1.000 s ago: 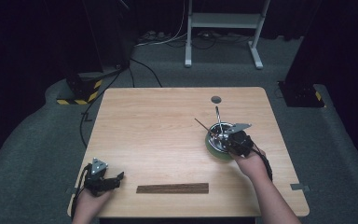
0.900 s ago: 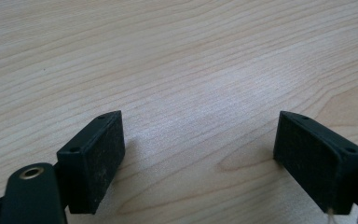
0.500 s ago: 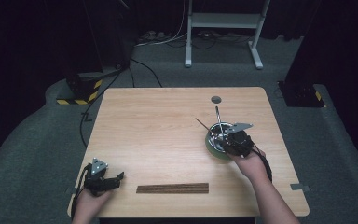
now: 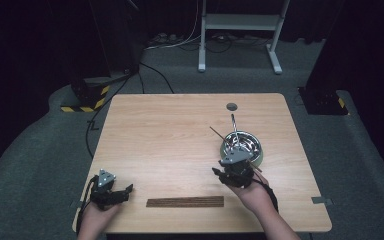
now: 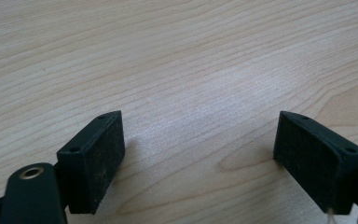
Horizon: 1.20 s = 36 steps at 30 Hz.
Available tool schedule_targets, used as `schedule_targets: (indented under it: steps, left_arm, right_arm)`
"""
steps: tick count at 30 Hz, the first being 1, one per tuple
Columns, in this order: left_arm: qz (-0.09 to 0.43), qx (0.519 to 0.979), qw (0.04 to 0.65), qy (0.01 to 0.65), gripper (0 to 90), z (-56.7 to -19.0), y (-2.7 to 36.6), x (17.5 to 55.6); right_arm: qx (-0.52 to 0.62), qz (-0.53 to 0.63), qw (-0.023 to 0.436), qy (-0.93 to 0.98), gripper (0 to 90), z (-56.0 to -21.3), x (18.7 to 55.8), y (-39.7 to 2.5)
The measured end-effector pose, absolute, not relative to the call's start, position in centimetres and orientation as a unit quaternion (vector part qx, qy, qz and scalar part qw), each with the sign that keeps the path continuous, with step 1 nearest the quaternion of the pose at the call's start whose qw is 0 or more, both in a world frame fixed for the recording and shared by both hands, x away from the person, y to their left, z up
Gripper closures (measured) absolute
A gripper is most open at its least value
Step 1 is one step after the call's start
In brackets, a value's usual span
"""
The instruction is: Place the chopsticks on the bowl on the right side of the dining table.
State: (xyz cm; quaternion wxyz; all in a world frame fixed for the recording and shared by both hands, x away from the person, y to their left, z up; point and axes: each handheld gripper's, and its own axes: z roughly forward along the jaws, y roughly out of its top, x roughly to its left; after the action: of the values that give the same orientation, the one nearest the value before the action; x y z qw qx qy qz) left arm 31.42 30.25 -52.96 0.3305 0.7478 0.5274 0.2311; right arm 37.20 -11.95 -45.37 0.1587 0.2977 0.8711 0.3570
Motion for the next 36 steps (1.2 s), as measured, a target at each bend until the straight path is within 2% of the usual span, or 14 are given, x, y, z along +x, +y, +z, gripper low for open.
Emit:
schedule_targets:
  steps: [4, 9, 16, 36]
  left_arm:
    - [0.231, 0.747, 0.331, 0.528, 16.4, -53.0, 30.2, 31.4]
    - [0.231, 0.748, 0.331, 0.527, 16.3, -53.0, 30.3, 31.4]
    - [0.231, 0.748, 0.331, 0.527, 16.3, -53.0, 30.2, 31.4]
    - [0.231, 0.748, 0.331, 0.527, 16.3, -53.0, 30.2, 31.4]
  right_arm:
    - [0.275, 0.351, 0.132, 0.885, 62.6, -46.9, 35.3, -10.4]
    - [0.257, 0.341, 0.121, 0.896, 61.1, -48.4, 33.9, -8.6]
    - [0.254, 0.331, 0.113, 0.902, 61.0, -49.9, 33.4, -7.6]
    - [0.264, 0.329, 0.112, 0.900, 63.3, -50.6, 34.3, -7.4]
